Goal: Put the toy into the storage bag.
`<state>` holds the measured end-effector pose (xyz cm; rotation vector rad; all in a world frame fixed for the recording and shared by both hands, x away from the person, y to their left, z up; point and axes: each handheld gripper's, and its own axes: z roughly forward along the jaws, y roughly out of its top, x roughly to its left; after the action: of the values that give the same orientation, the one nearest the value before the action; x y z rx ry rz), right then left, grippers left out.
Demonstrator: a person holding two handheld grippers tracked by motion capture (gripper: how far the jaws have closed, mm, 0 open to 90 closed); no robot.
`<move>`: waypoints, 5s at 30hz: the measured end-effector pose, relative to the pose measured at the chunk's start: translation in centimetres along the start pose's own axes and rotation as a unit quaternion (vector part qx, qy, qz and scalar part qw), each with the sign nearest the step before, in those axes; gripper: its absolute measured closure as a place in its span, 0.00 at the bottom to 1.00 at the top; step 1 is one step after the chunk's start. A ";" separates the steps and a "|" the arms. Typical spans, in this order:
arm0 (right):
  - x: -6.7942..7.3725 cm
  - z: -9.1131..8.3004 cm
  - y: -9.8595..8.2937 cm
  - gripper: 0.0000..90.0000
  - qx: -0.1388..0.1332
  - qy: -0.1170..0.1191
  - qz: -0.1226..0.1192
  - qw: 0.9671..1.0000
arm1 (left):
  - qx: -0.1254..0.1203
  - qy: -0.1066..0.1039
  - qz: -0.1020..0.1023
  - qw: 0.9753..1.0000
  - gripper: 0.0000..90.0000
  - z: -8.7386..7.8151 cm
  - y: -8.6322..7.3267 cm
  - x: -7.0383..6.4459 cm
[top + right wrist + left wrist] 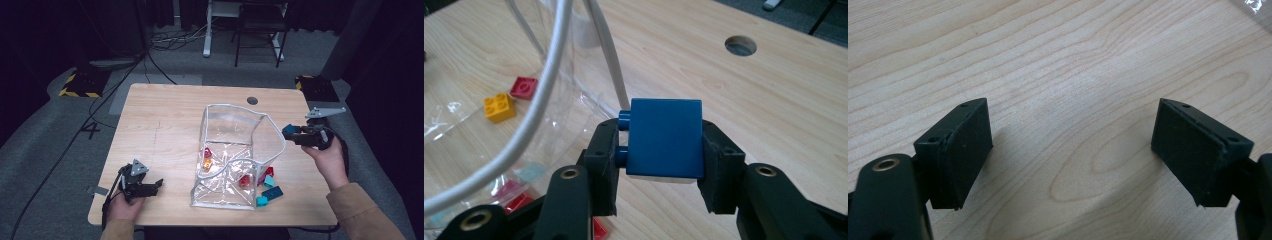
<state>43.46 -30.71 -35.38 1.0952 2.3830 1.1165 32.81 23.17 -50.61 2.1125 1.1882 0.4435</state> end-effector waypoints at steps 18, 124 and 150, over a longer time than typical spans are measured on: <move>1.6 -4.6 3.3 0.63 -0.056 0.025 -0.021 0.998 | 0.000 0.000 0.000 1.000 0.19 0.0 0.0 0.0; 6.8 -7.3 3.6 0.49 -0.049 0.071 -0.091 0.992 | 0.002 -0.002 0.001 1.000 0.18 0.1 0.1 0.1; 4.7 -6.6 -5.4 0.41 -0.042 0.045 -0.018 0.998 | 0.001 -0.002 0.000 1.000 0.18 0.1 0.1 0.1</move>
<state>34.04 -32.91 -34.84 0.9897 2.3898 1.2664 32.95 23.16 -50.62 2.1153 1.1861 0.4380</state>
